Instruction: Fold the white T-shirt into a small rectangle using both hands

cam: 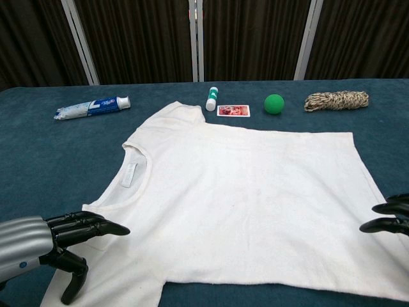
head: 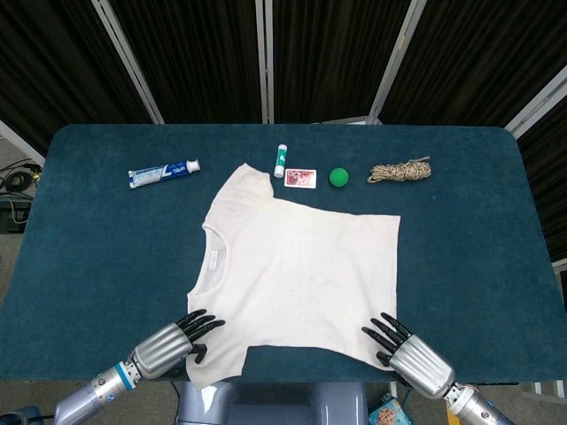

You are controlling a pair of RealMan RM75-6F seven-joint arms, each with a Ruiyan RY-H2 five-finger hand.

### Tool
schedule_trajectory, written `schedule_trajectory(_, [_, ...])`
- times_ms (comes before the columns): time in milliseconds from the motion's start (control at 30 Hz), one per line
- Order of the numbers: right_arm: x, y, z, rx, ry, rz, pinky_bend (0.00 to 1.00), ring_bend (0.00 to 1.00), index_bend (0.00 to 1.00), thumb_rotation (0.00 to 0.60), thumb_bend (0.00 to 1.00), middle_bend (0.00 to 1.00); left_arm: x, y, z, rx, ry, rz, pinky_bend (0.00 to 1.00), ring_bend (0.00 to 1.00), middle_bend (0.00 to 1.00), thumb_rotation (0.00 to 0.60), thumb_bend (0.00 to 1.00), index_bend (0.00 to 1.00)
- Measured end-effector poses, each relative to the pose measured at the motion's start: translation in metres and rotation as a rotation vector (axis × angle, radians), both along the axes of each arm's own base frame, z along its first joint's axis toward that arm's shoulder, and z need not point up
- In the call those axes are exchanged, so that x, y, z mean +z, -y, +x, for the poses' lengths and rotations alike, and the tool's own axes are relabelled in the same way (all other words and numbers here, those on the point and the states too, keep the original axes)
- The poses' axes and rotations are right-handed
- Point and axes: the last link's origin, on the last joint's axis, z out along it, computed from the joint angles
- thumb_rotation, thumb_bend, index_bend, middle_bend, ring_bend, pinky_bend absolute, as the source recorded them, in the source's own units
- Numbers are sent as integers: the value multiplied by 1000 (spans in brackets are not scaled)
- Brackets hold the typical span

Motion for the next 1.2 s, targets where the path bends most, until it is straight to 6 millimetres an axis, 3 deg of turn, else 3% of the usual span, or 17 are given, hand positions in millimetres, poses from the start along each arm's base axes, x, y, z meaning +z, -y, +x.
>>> schedule_trajectory(1200, [15, -29, 11, 77, -15, 92, 0, 0, 755, 600, 436, 125, 35, 37, -6, 8, -13, -138, 0, 0, 0, 600, 538, 738])
